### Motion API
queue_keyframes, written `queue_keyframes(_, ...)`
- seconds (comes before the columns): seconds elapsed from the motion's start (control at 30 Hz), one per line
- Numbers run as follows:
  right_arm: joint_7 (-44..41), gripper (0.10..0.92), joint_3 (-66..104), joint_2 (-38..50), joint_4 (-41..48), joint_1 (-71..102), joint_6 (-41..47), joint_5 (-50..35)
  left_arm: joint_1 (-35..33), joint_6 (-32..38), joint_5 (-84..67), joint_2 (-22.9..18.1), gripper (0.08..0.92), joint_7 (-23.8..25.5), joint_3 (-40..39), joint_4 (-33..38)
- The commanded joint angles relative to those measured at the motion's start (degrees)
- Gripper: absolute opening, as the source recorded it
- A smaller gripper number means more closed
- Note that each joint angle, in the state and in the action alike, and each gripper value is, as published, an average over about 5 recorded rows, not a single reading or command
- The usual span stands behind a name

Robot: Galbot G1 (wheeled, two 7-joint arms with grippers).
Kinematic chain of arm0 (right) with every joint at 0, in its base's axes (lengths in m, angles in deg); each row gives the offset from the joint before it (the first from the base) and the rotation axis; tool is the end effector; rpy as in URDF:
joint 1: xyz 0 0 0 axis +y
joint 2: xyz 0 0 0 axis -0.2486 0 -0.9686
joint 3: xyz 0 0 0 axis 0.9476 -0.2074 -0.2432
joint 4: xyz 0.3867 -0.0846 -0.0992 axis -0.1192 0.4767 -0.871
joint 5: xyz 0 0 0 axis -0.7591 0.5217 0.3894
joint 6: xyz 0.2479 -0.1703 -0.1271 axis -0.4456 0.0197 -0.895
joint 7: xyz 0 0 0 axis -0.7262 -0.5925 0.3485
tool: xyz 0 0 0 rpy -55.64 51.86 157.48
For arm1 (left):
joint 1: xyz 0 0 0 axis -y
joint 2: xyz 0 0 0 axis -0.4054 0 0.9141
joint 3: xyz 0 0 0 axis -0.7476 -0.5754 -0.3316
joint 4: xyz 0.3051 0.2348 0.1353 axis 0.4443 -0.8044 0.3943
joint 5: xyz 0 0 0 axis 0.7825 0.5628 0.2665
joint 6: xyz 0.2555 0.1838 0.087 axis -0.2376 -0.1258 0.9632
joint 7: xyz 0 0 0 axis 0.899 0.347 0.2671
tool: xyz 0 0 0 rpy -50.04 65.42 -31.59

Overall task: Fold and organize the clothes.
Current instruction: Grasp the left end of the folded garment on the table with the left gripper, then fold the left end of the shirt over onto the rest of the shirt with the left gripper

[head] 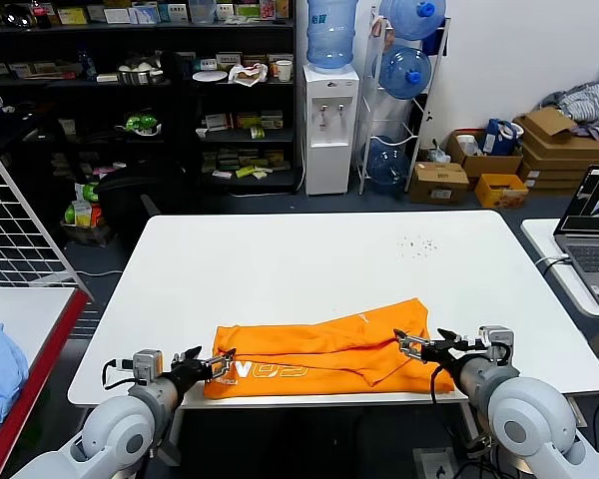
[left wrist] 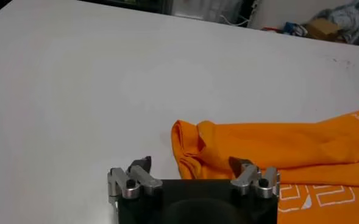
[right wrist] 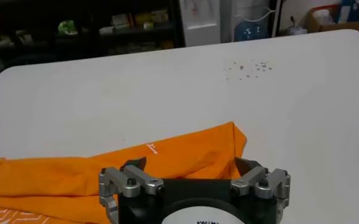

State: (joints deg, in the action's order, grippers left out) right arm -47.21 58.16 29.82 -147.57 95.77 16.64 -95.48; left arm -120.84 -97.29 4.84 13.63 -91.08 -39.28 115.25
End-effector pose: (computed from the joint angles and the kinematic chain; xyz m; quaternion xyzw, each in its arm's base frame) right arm 0.1916 -0.1385 -0.2553 0.0585 -0.9363 -0.0598 0.3410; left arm 0.2285 0.1219 -0.3328 -0.1255 -0.9266 0.0608 0.3492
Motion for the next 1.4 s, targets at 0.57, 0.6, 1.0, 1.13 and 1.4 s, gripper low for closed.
queue_keyframes(0.57,-0.48,0.921,0.88,-0.45,-0.38,1.30,-0.40,0.45,-0.43,0.30,0.80,-0.92,0.267,-0.66,-1.43,0.56)
queue_keyframes(0.6,-0.53,0.921,0.86,-0.51,-0.37,1.31,-0.43,0.57,-0.42,0.32,0.78,-0.88,0.241,-0.68,-1.36,0.69)
queue_keyframes(1.0,-1.28,0.921,-1.08,-0.88,1.01,-1.80,-1.06,2.69,-1.40,0.17,-4.05,6.26,0.115,-1.52,5.18,5.25)
queue_keyframes(1.13,-2.09,0.921,-2.20,-0.99,1.77,-3.53,-1.44,3.93,-4.11,0.13,-6.90,12.04,0.115,-2.09,10.05,6.17)
queue_keyframes(1.4,-5.46,0.921,-4.35,-2.15,3.58,-5.50,-2.62,7.93,-8.64,-0.03,-9.44,19.33,0.115,-2.77,20.06,1.48)
